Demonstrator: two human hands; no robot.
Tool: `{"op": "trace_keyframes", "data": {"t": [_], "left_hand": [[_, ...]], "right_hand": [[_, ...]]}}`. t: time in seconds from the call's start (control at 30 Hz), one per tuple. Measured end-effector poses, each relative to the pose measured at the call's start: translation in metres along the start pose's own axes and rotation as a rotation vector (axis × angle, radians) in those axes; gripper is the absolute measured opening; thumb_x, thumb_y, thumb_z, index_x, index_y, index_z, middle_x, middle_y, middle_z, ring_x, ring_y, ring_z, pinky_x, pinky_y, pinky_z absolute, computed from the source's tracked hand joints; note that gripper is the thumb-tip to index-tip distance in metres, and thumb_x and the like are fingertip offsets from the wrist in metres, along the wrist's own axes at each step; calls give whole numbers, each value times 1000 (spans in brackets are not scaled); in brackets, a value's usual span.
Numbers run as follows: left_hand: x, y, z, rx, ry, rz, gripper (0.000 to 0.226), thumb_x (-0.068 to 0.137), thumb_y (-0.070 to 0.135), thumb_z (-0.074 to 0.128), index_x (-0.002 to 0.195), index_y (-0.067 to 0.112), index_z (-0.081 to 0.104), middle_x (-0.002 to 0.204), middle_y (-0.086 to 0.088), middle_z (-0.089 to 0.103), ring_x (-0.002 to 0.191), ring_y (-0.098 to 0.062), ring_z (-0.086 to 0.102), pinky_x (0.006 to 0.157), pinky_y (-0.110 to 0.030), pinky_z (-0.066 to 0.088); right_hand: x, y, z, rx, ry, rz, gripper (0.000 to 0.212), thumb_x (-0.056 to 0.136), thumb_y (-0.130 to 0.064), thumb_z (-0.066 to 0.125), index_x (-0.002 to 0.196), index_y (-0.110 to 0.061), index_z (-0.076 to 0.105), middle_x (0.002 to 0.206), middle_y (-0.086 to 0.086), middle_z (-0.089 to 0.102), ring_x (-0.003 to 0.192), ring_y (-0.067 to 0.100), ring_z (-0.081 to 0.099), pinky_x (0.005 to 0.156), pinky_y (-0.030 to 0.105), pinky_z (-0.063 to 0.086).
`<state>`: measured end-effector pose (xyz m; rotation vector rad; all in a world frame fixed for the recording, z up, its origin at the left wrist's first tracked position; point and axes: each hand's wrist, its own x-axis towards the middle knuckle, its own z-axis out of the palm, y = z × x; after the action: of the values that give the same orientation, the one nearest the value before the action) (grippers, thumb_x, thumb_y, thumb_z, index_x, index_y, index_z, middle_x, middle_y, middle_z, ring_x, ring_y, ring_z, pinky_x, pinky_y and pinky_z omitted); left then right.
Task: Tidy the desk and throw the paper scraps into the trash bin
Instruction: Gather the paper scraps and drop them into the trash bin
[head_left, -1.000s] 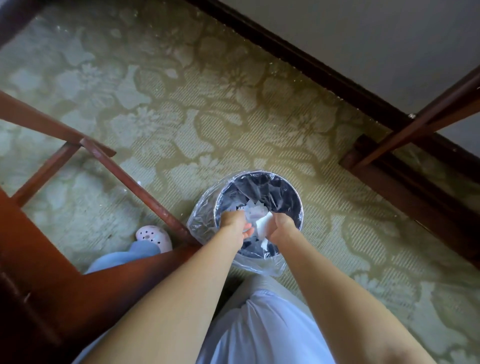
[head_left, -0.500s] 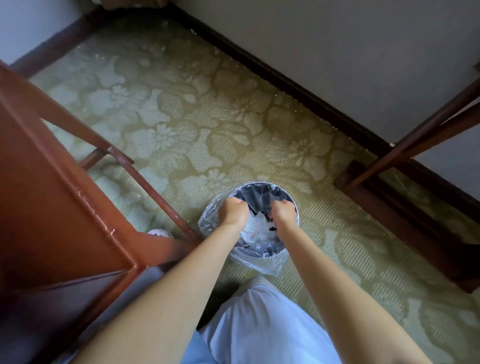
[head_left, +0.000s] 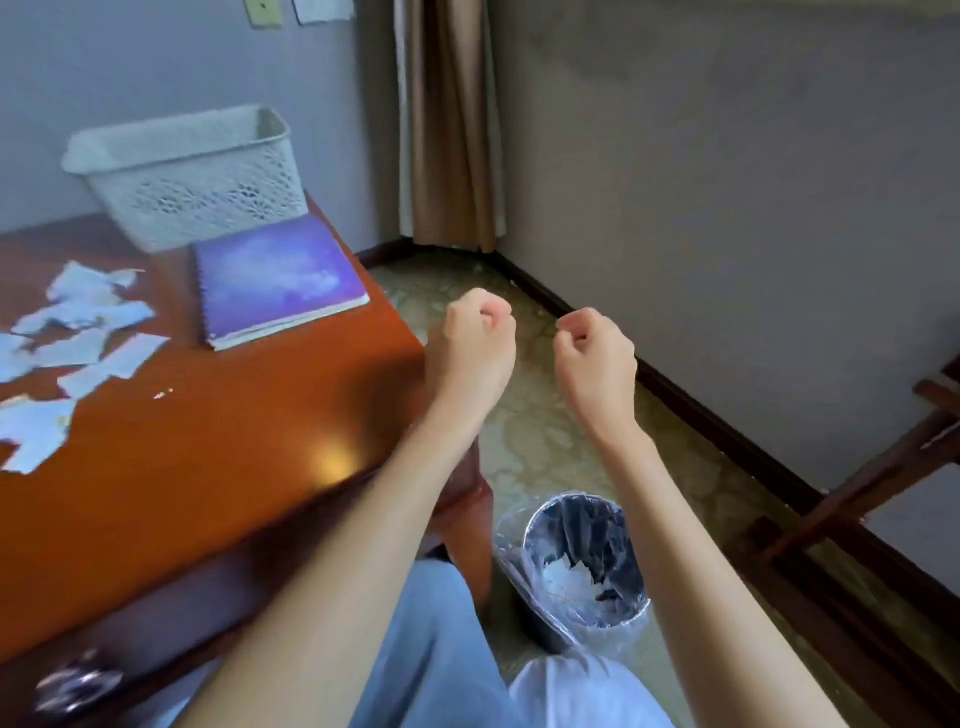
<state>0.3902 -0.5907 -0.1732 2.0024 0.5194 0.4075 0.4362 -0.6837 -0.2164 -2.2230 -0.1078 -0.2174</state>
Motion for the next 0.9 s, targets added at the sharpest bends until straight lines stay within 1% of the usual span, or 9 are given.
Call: {"op": "trace_keyframes", "data": {"t": [0.07, 0.2, 0.33, 0.47, 0.53, 0.6, 0.7, 0.8, 0.9], "left_hand": [[-7, 5, -48, -14, 128, 62, 21, 80, 18, 45, 83, 14, 65, 96, -16, 70, 96, -33, 64, 86, -41, 52], [-28, -17, -135, 214, 360, 98, 21, 90, 10, 48, 100, 7, 66, 105, -15, 70, 102, -33, 61, 88, -39, 48], [-47, -60, -200, 380, 396, -16, 27, 94, 11, 44, 116, 10, 59, 121, -10, 61, 115, -27, 54, 97, -36, 43], [-58, -101, -259, 405, 447, -171, 32, 95, 14, 48, 126, 17, 53, 136, -4, 48, 128, -21, 42, 104, -31, 38], [-62, -119, -283, 406, 458, -242, 35, 94, 15, 51, 130, 18, 50, 139, -3, 45, 130, -21, 40, 105, -32, 38], [-63, -135, -304, 425, 462, -305, 37, 96, 16, 49, 133, 19, 47, 142, -2, 41, 133, -21, 37, 106, -34, 38], [-54, -157, -331, 480, 464, -391, 40, 98, 20, 43, 138, 20, 41, 149, -2, 34, 138, -22, 32, 110, -38, 33], [-38, -172, -353, 624, 434, -452, 45, 100, 25, 36, 144, 20, 33, 156, -7, 22, 145, -26, 18, 118, -45, 18], [-20, -184, -369, 690, 405, -515, 48, 100, 31, 32, 147, 21, 25, 158, -12, 10, 147, -32, 3, 117, -51, 7]], "right_hand": [[-15, -37, 5, 41, 1, -107, 26, 92, -14, 43, 107, -8, 63, 113, 11, 63, 105, 28, 59, 93, 37, 45], [-58, -101, 37, 122, -100, -258, 24, 91, -11, 46, 107, -8, 63, 111, 11, 64, 102, 28, 61, 90, 37, 45], [-103, -152, 88, 77, -287, -439, 25, 90, -11, 48, 110, -7, 62, 116, 13, 62, 107, 32, 57, 87, 36, 42], [-141, -189, 136, 39, -486, -636, 26, 90, -10, 50, 113, -5, 61, 125, 11, 53, 113, 31, 53, 89, 30, 37], [-151, -203, 158, -22, -567, -709, 33, 91, -16, 52, 122, -7, 56, 137, 14, 43, 126, 32, 44, 99, 30, 34], [-158, -216, 178, -134, -629, -757, 50, 91, -32, 54, 136, -14, 44, 152, 15, 24, 141, 31, 24, 113, 36, 24], [-160, -233, 204, -312, -680, -760, 74, 86, -53, 54, 146, -22, 24, 159, 13, -1, 147, 33, -2, 118, 44, 10], [-153, -249, 224, -408, -686, -714, 86, 83, -62, 50, 149, -23, 11, 158, 15, -10, 146, 35, -9, 119, 47, 7], [-141, -260, 238, -418, -708, -669, 93, 82, -65, 50, 150, -23, 3, 156, 19, -17, 146, 37, -10, 119, 48, 6]]}}
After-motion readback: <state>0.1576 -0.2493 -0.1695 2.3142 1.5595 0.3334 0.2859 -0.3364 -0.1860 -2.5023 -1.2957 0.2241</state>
